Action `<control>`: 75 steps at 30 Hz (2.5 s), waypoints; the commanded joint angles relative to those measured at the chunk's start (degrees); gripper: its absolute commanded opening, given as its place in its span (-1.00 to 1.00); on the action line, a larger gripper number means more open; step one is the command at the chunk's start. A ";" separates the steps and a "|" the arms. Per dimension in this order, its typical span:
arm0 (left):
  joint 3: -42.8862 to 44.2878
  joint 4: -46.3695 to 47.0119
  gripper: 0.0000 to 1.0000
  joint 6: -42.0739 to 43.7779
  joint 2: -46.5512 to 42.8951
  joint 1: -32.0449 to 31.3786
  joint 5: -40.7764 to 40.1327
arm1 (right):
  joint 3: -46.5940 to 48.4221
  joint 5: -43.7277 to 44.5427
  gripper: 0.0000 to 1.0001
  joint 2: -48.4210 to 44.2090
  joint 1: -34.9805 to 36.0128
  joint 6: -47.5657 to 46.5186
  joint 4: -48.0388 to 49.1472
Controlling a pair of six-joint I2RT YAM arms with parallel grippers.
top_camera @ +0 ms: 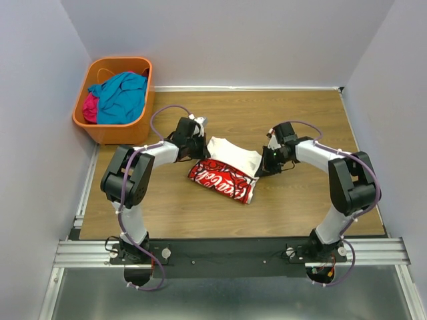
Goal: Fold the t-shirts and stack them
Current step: Fold the tshirt
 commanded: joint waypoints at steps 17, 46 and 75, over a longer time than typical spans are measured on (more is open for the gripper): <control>3.41 -6.62 -1.00 3.83 -14.51 -0.11 -2.32 | 4.60 1.27 -0.99 -8.10 -0.64 -2.56 -7.22; 33.18 -11.18 -1.00 13.67 9.34 -4.07 0.68 | 4.43 -6.55 -0.99 3.22 -10.66 -3.43 -4.34; 27.25 -1.61 0.49 8.58 0.27 -2.31 -5.91 | 7.23 8.92 0.08 -13.72 -10.49 -1.76 -0.11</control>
